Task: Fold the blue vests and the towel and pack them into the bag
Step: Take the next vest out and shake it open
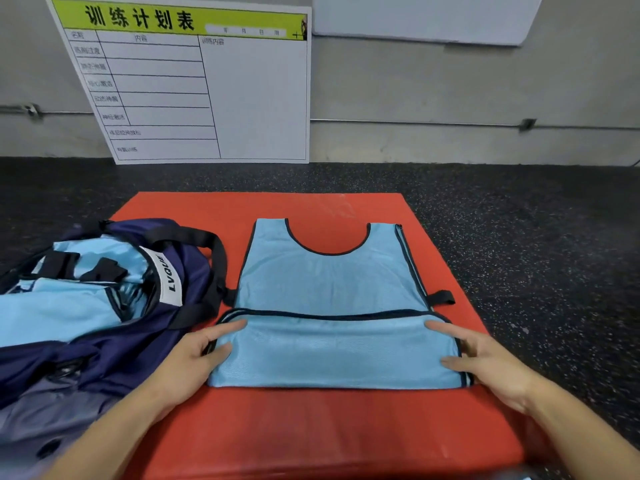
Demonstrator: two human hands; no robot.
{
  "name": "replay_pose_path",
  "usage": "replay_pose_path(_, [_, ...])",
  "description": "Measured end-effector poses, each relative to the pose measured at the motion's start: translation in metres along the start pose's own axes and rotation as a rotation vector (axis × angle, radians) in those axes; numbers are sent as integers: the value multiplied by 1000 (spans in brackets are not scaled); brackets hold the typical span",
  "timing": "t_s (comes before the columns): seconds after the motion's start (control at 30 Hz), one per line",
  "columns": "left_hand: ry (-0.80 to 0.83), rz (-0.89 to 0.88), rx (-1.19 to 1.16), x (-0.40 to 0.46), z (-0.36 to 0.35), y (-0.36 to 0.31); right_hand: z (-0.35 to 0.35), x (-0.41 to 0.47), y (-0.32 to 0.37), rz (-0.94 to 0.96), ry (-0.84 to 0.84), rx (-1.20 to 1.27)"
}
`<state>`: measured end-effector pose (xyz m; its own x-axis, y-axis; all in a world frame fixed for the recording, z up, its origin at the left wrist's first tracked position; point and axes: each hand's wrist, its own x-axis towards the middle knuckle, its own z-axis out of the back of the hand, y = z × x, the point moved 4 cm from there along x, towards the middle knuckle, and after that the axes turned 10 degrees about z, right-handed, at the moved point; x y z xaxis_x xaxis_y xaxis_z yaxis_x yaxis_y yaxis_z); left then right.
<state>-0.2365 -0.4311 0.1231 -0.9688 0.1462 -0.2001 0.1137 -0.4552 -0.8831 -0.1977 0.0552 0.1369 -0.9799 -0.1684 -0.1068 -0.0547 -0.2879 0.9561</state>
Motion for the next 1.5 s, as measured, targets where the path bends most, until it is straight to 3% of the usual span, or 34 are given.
replay_pose_path(0.53, [121, -16, 307, -111, -4, 17, -38, -123, 12, -93, 152, -247])
replay_pose_path(0.7, [106, -40, 283, -119, 3, 1, -36, -139, 29, -61, 150, -239])
replay_pose_path(0.93, [-30, -113, 205, -76, 22, -50, -4, -96, 71, 65, -20, -161])
replay_pose_path(1.17, [-37, -9, 205, 9, 32, -70, 26, -13, 71, 1, -3, -78])
replay_pose_path(1.5, [-90, 43, 204, 113, 21, -53, 38, 86, 52, -99, -36, -152])
